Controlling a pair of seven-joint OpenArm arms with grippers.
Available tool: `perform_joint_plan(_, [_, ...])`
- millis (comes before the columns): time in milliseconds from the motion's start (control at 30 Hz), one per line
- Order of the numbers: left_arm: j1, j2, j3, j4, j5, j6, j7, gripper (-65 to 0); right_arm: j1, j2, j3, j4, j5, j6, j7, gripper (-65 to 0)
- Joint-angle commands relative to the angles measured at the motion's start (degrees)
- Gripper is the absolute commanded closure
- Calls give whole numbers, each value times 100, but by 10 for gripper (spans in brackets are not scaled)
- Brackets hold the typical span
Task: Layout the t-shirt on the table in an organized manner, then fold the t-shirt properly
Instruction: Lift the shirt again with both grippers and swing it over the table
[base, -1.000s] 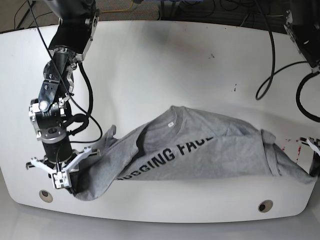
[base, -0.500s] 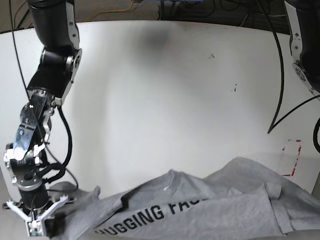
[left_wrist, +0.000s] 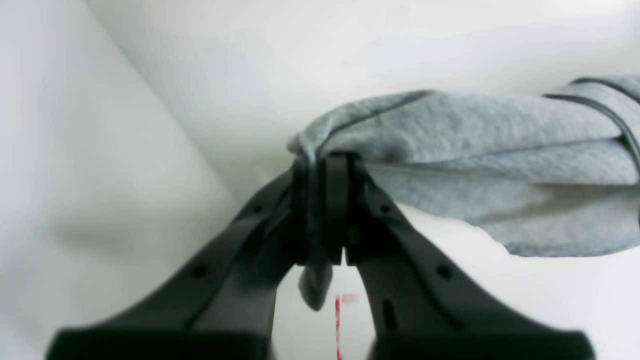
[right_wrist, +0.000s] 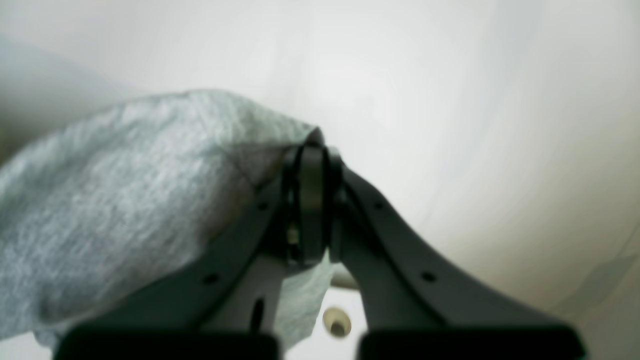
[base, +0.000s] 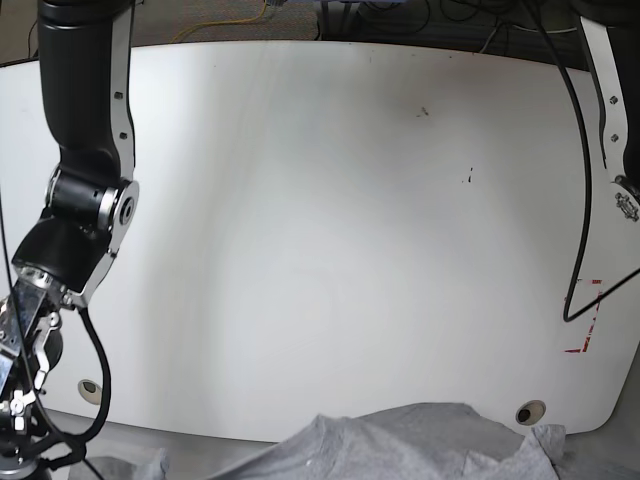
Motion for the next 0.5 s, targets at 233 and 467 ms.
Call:
perform_joint_plan(233, [-624,-73,55,-366,-30,35,-167,0,595,88,-362,-275,-44,-66,138,0])
perform_joint_plan(467, [-316,-73,28,-357,-30,35,-167,0,68,96,-318,-178,-61,-66,42,0])
